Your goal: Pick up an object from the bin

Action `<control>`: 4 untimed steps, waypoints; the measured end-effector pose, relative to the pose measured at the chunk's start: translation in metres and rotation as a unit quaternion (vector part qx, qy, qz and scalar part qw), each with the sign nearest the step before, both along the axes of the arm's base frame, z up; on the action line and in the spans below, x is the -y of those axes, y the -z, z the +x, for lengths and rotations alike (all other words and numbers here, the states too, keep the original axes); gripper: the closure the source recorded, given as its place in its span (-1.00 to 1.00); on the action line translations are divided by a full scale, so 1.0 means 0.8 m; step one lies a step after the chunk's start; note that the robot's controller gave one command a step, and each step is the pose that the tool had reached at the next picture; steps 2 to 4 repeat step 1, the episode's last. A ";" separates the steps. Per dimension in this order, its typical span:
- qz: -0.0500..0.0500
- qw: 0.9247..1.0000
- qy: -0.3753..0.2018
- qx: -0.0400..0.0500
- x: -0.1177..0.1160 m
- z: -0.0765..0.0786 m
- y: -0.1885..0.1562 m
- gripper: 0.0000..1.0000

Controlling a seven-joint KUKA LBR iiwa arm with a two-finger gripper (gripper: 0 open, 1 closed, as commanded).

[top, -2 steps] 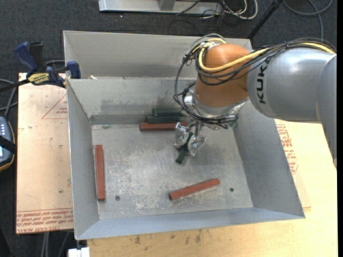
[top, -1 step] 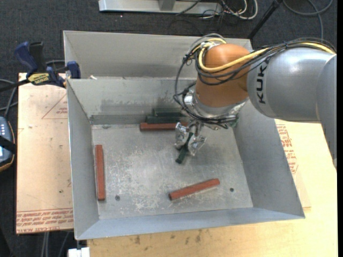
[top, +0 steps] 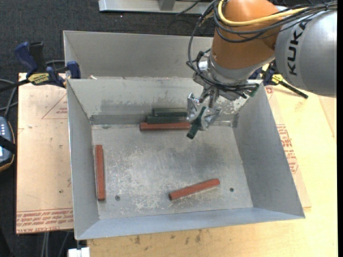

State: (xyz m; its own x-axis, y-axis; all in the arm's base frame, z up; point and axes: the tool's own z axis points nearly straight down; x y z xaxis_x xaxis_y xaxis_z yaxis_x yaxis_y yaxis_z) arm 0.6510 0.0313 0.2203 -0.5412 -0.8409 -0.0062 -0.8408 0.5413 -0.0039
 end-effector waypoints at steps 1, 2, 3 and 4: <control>0.000 1.000 0.000 -0.001 0.000 -0.001 0.001 1.00; 0.000 1.000 0.000 -0.001 0.000 -0.001 0.001 1.00; 0.000 1.000 0.000 -0.001 0.000 -0.001 0.001 1.00; 0.000 1.000 0.000 -0.001 0.000 -0.001 0.001 1.00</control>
Offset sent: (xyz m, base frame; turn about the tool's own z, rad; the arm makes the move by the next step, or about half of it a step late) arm -0.0547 0.0357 0.0566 -0.1859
